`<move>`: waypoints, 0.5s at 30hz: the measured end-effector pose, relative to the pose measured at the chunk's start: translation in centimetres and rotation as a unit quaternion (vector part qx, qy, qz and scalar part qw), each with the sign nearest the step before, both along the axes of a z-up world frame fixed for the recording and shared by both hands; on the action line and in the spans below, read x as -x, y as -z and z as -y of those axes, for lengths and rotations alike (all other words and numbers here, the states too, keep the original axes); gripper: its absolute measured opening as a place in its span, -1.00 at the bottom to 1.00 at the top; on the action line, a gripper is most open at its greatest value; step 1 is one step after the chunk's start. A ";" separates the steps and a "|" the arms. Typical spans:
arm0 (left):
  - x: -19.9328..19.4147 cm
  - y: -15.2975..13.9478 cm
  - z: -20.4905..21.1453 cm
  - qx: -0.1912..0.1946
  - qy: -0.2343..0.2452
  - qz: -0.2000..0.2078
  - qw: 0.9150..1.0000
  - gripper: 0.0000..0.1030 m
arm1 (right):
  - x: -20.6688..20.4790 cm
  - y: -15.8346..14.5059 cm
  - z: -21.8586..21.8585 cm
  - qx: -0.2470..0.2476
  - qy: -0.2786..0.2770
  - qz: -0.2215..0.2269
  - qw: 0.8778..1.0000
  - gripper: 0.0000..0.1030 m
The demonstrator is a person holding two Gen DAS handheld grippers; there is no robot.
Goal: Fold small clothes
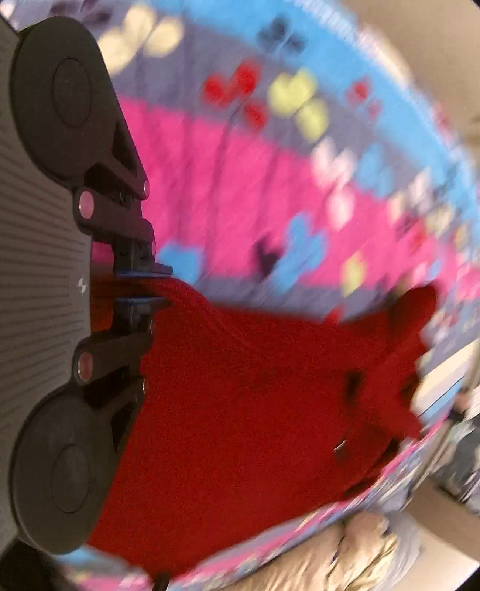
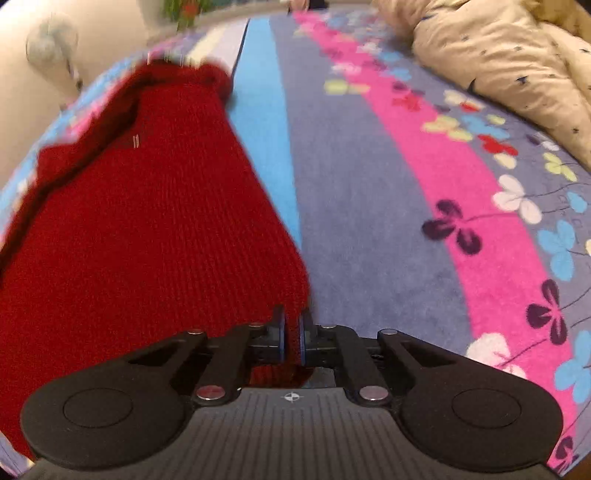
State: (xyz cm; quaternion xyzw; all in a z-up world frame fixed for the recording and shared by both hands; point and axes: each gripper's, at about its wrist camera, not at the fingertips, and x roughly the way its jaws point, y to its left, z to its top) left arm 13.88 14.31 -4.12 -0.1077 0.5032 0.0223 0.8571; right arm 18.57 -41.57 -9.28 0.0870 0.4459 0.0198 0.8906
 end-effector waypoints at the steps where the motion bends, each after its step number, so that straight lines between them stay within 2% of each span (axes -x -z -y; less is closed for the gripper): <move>1: 0.0 -0.1 -0.5 0.014 -0.010 0.004 1.000 -0.81 | 0.3 -0.4 0.5 -0.006 0.013 0.009 1.000 -0.89; 2: 0.0 0.0 -0.7 0.023 -0.013 -0.001 1.000 -0.81 | 0.5 -0.7 1.3 -0.019 0.031 0.009 0.999 -0.89; 4: -0.3 0.6 -0.3 0.010 -0.005 -0.022 1.000 -0.78 | 0.6 -0.2 2.2 -0.039 0.045 -0.011 0.998 -0.89; 7: -0.4 0.7 0.1 -0.009 -0.006 -0.031 0.999 -0.50 | 0.3 0.6 0.8 0.011 0.018 -0.030 0.999 -0.87; 9: -0.1 0.0 -0.1 -0.001 -0.014 -0.009 1.000 -0.38 | 0.2 0.7 0.3 0.032 0.023 -0.031 0.999 -0.82; 11: 0.3 -1.3 -0.2 0.001 -0.015 0.032 0.999 -0.24 | 0.3 -0.1 0.5 0.052 0.048 -0.011 0.997 -0.80; 12: 0.5 -2.0 -0.2 -0.001 -0.011 0.054 0.998 -0.19 | 0.5 -0.8 0.7 0.062 0.063 0.011 0.996 -0.68; 14: 0.8 -2.7 0.1 0.006 -0.001 0.076 0.997 -0.19 | 1.1 -2.0 1.0 0.049 0.074 0.060 0.994 -0.62; 15: 0.8 -2.8 0.3 0.013 0.006 0.079 0.997 -0.19 | 1.4 -2.7 0.9 0.028 0.066 0.085 0.994 -0.51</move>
